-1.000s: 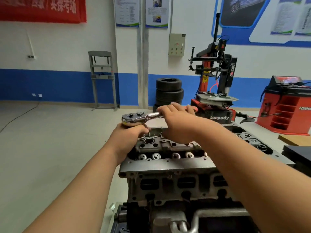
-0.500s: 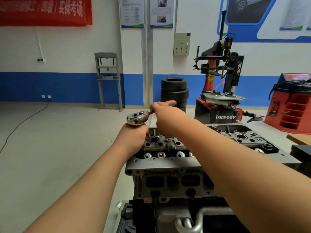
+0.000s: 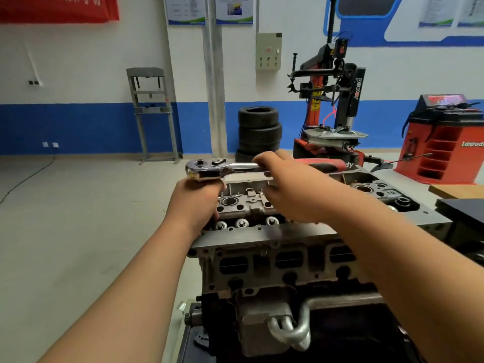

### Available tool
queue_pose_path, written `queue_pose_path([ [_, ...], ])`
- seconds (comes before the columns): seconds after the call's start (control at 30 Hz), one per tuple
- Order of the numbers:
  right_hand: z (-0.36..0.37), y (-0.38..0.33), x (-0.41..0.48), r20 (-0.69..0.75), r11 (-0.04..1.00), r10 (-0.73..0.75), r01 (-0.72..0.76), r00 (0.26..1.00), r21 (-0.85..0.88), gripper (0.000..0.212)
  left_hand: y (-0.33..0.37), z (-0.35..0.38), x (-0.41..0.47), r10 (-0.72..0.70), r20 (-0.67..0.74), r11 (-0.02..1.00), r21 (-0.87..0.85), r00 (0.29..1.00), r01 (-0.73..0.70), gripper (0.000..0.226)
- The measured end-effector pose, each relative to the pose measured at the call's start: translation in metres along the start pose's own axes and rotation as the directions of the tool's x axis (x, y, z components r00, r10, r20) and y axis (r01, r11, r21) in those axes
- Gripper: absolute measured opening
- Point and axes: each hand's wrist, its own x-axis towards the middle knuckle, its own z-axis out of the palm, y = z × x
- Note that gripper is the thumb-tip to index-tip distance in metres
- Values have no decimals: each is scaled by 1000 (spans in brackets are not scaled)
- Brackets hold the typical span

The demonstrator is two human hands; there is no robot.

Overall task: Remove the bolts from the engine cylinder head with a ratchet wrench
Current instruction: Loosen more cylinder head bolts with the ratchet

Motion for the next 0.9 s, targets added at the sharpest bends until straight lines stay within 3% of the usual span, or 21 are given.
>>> queue_pose_path([
  [0.2,36,-30,118,128,994,-60,47,990,98,46,2,-3,-2,-44,-44,998,-51,998,41,27],
  [0.3,47,-49,136,144,955,-174,131,974,266,44,-3,-3,2,-30,-92,1000,-9,995,29,27],
  [0.4,50,-44,129,107,931,-152,106,983,350,43,-3,-2,4,-38,-91,999,24,995,41,27],
  [0.53,39,-27,99,89,984,69,-82,994,160,48,0,1,2,-19,-78,998,51,997,23,29],
  [0.67,30,-20,28,-109,973,177,-191,978,-132,63,3,3,-1,-33,-88,997,69,996,40,29],
  [0.77,26,-30,-31,-168,968,139,-170,976,-183,87,4,3,-2,-8,-75,993,115,997,17,31],
  [0.9,29,-61,-79,-58,988,-64,56,996,-143,96,8,1,-8,124,-118,958,273,985,-88,36],
])
